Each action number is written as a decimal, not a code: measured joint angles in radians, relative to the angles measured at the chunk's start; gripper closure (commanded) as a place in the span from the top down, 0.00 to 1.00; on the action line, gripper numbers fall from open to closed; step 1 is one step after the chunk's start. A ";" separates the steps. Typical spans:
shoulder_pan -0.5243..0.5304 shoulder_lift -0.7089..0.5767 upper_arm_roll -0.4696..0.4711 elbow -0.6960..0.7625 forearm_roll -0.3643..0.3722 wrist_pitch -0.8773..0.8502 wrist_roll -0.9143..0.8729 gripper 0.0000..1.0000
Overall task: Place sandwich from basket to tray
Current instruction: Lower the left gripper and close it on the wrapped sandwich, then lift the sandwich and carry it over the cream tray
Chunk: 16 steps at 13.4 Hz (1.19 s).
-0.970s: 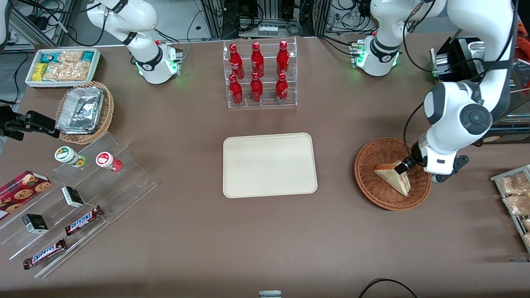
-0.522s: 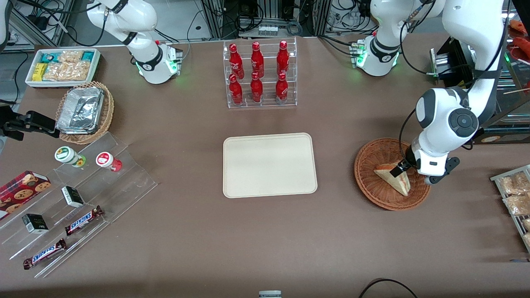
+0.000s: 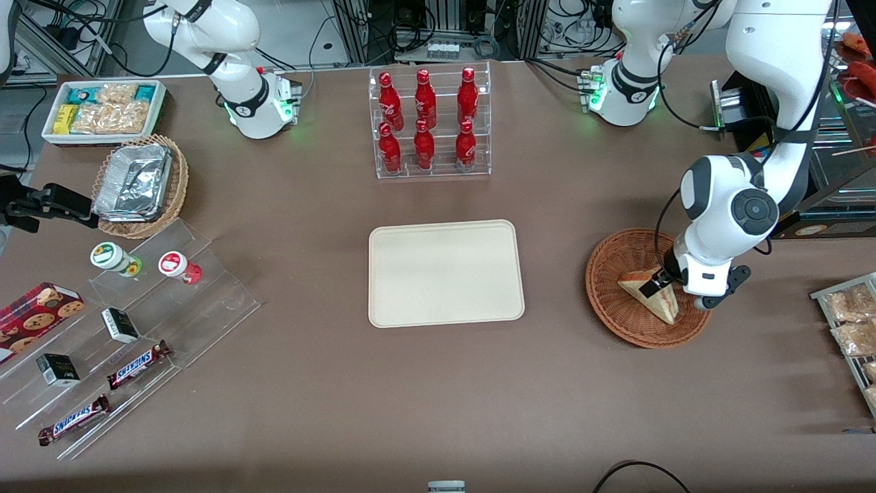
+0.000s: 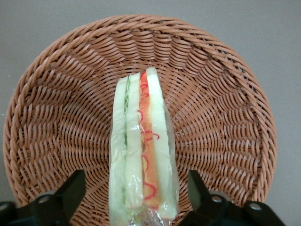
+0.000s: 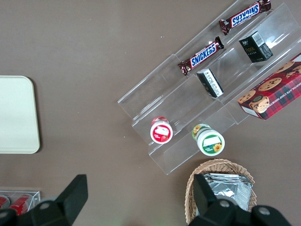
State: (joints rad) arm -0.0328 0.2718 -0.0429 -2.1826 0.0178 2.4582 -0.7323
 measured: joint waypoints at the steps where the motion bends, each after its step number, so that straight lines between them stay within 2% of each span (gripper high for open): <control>1: 0.000 0.001 0.000 0.000 0.000 0.000 -0.011 0.06; 2: 0.000 0.002 -0.001 0.000 0.000 0.000 -0.018 0.00; 8: -0.006 0.006 -0.005 0.010 0.001 -0.001 -0.020 0.00; 10: -0.007 0.003 -0.007 0.035 0.025 -0.035 -0.019 0.00; 12: -0.021 -0.011 -0.011 0.096 0.069 -0.148 -0.019 0.00; 16: -0.089 -0.036 -0.013 0.281 0.078 -0.403 -0.019 0.00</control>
State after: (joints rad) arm -0.1219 0.2363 -0.0562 -1.9017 0.0957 2.0554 -0.7515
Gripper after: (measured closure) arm 0.850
